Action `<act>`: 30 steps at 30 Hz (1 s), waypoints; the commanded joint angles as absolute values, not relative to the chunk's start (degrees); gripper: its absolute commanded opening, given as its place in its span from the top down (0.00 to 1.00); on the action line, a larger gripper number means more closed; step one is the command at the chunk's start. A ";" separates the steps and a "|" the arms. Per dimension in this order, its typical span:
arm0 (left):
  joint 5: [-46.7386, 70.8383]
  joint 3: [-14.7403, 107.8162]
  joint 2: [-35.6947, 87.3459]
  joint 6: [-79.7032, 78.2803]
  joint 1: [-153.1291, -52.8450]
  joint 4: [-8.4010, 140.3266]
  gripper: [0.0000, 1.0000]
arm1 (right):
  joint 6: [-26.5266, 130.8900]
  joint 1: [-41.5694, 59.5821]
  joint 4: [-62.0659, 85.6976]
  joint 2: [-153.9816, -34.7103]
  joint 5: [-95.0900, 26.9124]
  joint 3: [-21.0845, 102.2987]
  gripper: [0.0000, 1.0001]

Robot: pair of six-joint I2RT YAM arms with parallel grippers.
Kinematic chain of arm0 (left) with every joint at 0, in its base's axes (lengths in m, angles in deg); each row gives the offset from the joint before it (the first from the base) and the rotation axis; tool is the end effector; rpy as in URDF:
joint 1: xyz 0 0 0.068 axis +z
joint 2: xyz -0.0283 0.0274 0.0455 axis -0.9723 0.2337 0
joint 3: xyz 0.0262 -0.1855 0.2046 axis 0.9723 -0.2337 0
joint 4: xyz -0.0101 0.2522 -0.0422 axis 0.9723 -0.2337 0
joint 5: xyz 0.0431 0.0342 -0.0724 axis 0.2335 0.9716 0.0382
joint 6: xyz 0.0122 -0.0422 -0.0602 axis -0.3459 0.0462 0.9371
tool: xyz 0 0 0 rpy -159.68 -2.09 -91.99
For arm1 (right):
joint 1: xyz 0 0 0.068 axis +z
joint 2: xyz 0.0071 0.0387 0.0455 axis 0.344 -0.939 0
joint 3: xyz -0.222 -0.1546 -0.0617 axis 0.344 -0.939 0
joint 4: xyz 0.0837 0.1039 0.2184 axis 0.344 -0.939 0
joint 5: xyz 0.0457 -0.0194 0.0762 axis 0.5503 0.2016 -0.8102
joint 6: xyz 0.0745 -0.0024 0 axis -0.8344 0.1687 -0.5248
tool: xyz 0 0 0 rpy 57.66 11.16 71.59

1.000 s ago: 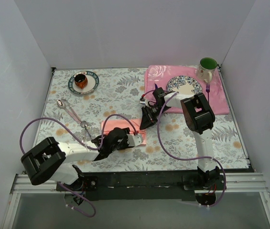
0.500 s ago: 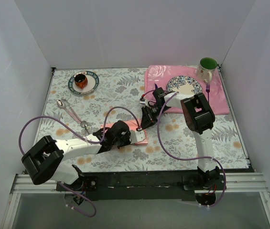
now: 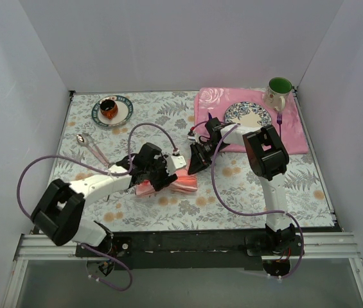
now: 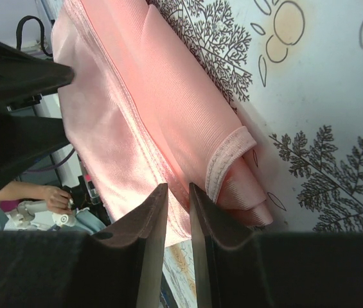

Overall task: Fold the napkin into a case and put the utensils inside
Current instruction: Smooth out the 2/3-rectangle-folded napkin.

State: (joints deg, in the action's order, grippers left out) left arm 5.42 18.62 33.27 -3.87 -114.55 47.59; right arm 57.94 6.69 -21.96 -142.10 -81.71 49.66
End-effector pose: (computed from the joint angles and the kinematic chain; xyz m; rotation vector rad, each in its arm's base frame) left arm 0.2170 -0.1905 0.1680 0.7708 2.4917 -0.6385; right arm 0.3550 0.2369 0.0919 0.7472 -2.6253 -1.4510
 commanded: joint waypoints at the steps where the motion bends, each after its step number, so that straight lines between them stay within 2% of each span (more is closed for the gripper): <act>1: 1.76 12.97 19.18 -6.22 -113.75 45.84 0.43 | 62.95 7.83 -21.34 -146.33 -66.53 48.38 0.70; 4: 2.99 8.14 10.73 -10.79 -113.40 43.22 0.31 | 62.78 7.83 -21.16 -146.42 -66.61 48.29 0.70; 6: 3.35 6.02 6.08 -14.20 -112.27 41.89 0.27 | 62.60 7.83 -20.99 -146.33 -66.61 48.21 0.70; 8: 3.26 4.00 4.04 -16.85 -111.21 38.99 0.16 | 62.60 7.83 -20.81 -146.24 -66.61 47.94 0.70; 12: 7.37 0.13 0.79 -22.56 -111.20 38.10 0.13 | 62.51 7.92 -20.99 -146.24 -66.61 47.59 0.70; 16: 12.66 -5.23 -3.25 -29.15 -111.12 40.83 0.18 | 62.42 7.92 -20.90 -146.42 -66.61 48.03 0.70; 22: 15.82 -10.77 -5.20 -33.20 -111.12 46.53 0.30 | 62.51 8.00 -20.90 -146.68 -66.61 47.94 0.70; 30: 13.38 -5.87 1.82 -29.88 -111.12 47.61 0.72 | 62.60 8.18 -21.42 -146.60 -66.35 48.21 0.70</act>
State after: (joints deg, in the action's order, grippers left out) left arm 14.70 -9.77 -1.07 -31.34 -111.47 47.56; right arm 57.96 6.75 -22.05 -142.10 -81.60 49.75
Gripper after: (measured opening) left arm 0.352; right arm 0.296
